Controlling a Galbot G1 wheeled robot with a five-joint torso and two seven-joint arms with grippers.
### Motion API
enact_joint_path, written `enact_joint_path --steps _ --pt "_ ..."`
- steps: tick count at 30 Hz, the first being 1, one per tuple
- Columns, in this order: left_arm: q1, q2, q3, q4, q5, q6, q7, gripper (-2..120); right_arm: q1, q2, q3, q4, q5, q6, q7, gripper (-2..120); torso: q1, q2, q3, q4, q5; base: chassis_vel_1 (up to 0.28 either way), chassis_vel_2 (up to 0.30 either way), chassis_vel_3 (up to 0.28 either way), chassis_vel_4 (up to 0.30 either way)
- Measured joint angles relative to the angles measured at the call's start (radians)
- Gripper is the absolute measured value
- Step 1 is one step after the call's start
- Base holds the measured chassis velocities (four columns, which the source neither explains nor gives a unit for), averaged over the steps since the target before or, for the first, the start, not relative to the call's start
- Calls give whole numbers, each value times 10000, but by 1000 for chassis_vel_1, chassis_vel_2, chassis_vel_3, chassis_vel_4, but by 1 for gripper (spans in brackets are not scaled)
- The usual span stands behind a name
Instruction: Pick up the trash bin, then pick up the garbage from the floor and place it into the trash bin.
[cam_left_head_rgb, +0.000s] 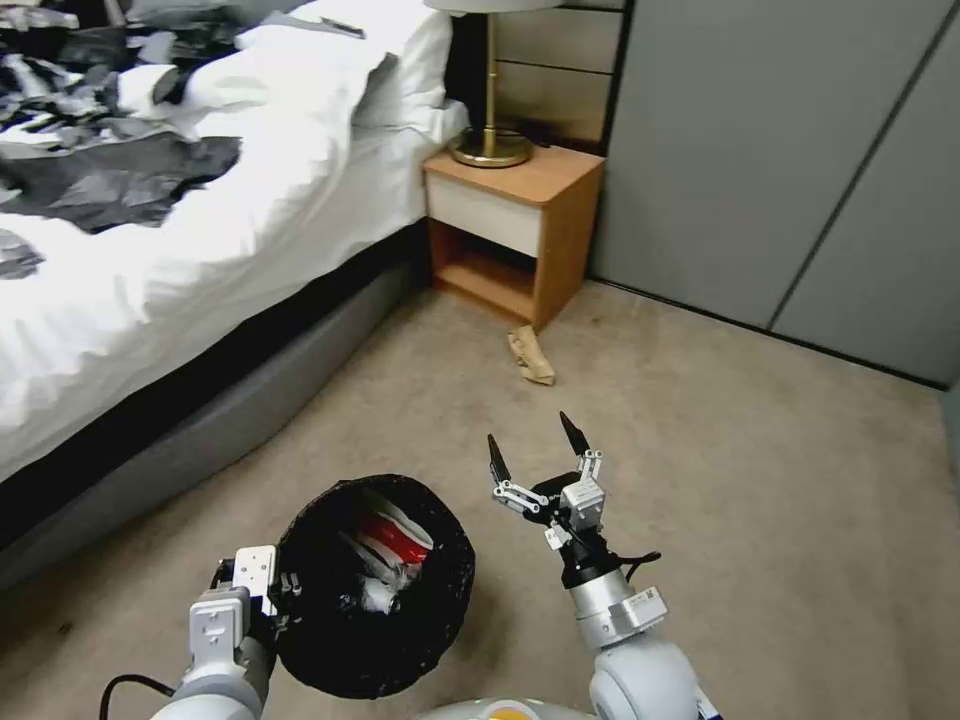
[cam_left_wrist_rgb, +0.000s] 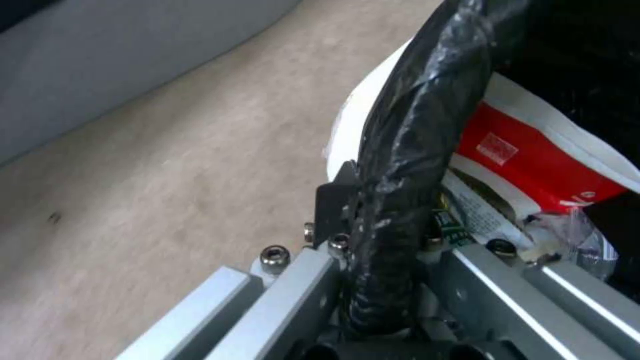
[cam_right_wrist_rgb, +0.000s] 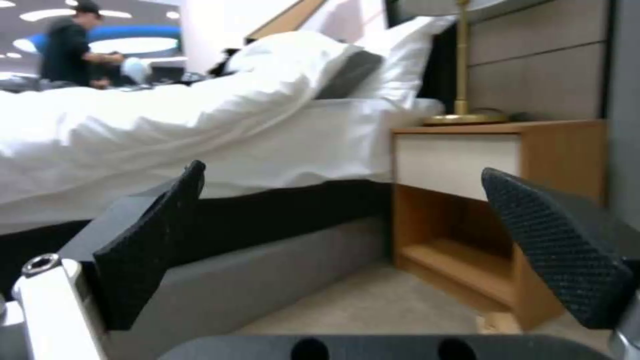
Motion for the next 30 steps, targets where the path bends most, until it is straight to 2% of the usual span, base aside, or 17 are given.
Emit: enact_joint_path --steps 30 --pt "57 -49 -6 -124 64 -60 -1 0 100 -56 -69 88 -110 -109 -92 100 0 0 0 2 0 113 119 120 118"
